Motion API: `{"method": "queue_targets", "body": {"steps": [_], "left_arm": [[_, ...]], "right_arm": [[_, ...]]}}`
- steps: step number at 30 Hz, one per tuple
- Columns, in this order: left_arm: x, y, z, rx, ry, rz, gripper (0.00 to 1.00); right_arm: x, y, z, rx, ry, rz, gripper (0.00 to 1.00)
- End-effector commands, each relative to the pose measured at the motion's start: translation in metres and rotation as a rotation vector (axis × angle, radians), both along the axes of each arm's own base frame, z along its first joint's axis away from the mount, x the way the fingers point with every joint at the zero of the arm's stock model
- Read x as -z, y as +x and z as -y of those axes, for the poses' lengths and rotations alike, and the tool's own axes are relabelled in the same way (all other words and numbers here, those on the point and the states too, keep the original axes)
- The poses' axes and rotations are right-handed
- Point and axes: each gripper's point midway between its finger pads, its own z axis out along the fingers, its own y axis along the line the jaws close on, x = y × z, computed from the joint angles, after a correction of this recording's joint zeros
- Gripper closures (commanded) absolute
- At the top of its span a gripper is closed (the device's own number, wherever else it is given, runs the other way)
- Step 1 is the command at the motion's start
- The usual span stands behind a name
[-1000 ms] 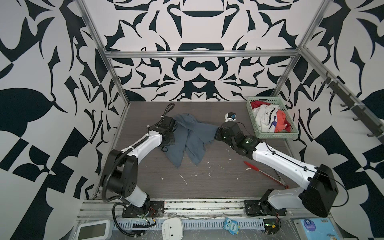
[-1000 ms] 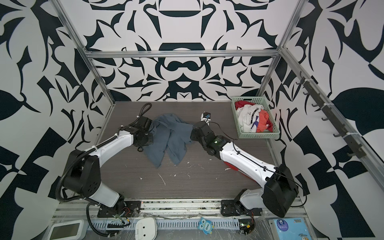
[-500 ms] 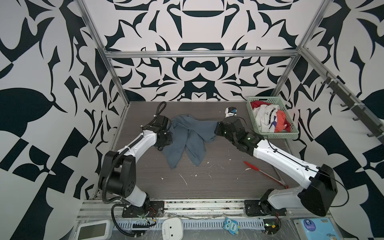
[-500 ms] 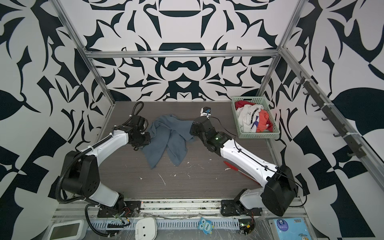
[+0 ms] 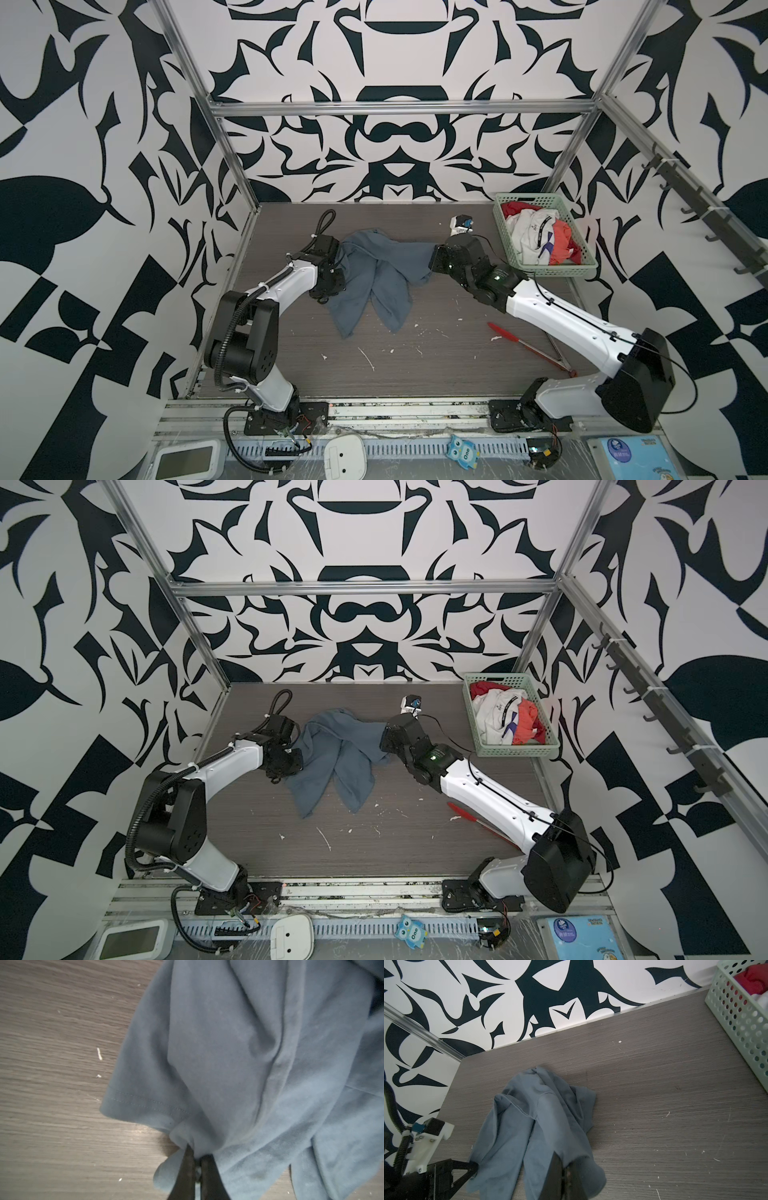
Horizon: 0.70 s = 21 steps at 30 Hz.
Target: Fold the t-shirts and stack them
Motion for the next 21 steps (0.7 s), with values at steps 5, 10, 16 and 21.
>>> {"method": "queue_targets", "body": {"steps": [5, 10, 16, 21], "left_arm": [[-0.047, -0.004, -0.005, 0.004, 0.004, 0.071, 0.86], [-0.044, -0.005, -0.001, 0.015, -0.017, 0.062, 0.82], [-0.032, -0.004, 0.002, 0.015, -0.03, 0.041, 0.91], [-0.032, 0.0, -0.002, 0.004, -0.004, 0.051, 1.0]], "right_arm": [[-0.017, 0.002, 0.009, 0.022, 0.005, 0.049, 1.0], [-0.016, 0.002, 0.008, 0.018, 0.008, 0.048, 1.0], [-0.014, 0.001, 0.01, 0.022, 0.01, 0.044, 1.0], [-0.013, -0.001, 0.013, 0.029, 0.005, 0.044, 1.0]]}}
